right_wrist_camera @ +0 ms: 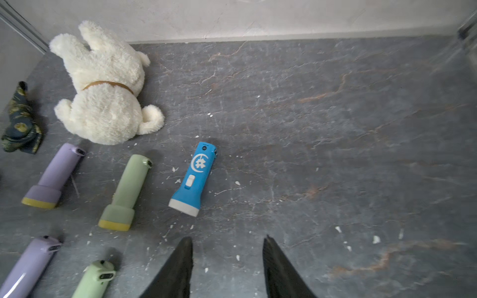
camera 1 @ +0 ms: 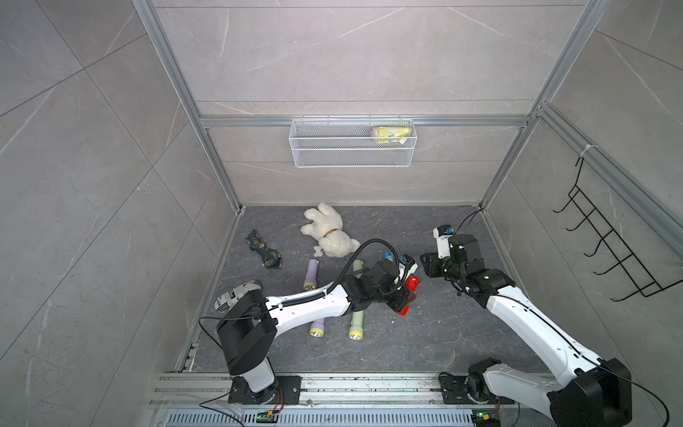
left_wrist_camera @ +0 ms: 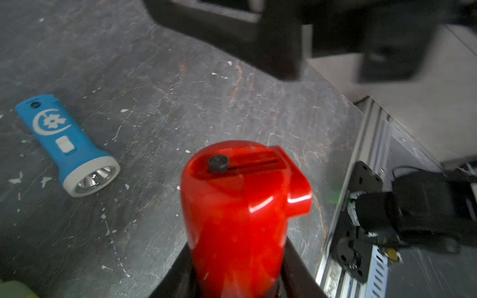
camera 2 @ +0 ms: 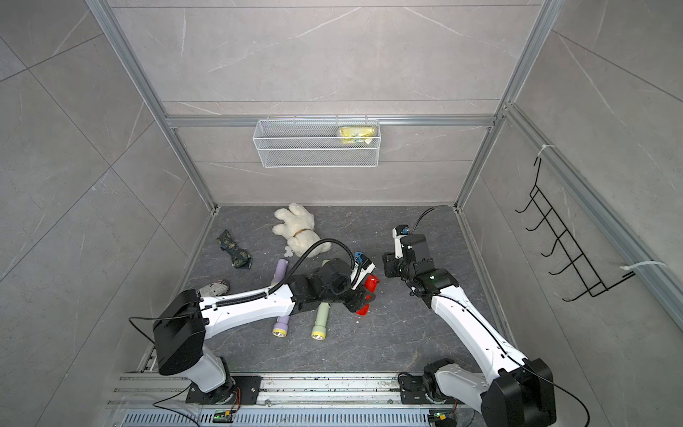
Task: Close the plug at the bottom of the flashlight
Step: Place the flashlight at the center of the board.
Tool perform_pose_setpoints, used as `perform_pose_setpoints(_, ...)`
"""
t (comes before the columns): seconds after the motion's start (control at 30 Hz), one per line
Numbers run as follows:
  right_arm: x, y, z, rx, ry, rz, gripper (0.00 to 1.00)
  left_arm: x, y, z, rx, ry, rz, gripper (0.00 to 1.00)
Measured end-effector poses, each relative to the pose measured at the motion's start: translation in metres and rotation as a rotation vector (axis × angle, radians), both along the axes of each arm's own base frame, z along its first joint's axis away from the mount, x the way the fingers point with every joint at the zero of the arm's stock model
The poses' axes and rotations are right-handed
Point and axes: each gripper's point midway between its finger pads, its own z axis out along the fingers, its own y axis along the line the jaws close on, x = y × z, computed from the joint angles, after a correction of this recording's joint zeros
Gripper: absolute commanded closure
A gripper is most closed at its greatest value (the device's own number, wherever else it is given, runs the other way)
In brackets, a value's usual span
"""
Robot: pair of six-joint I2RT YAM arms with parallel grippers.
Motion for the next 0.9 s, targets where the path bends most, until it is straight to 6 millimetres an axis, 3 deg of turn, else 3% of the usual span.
perform_pose_setpoints(0.13, -0.001, -0.018, 0.007, -0.033, -0.024, -0.085, 0.31, 0.004, 0.006, -0.032, 0.124, 0.115, 0.112, 1.00)
perform_pose_setpoints(0.33, -0.003, -0.038, 0.007, -0.076, -0.031, -0.169, 0.29, -0.003, 0.027, -0.077, 0.319, 0.271, 0.240, 1.00)
perform_pose_setpoints(0.5, -0.003, -0.040, 0.007, -0.084, -0.030, -0.179, 0.29, -0.005, 0.035, -0.092, 0.407, 0.333, 0.309, 1.00)
perform_pose_setpoints(0.8, -0.004, -0.041, 0.006, -0.086, -0.030, -0.183, 0.29, 0.000, 0.033, -0.116, 0.474, 0.404, 0.341, 1.00)
perform_pose_setpoints(0.9, -0.005, -0.043, 0.009, -0.089, -0.040, -0.192, 0.29, 0.003, 0.038, -0.127, 0.492, 0.438, 0.360, 0.94)
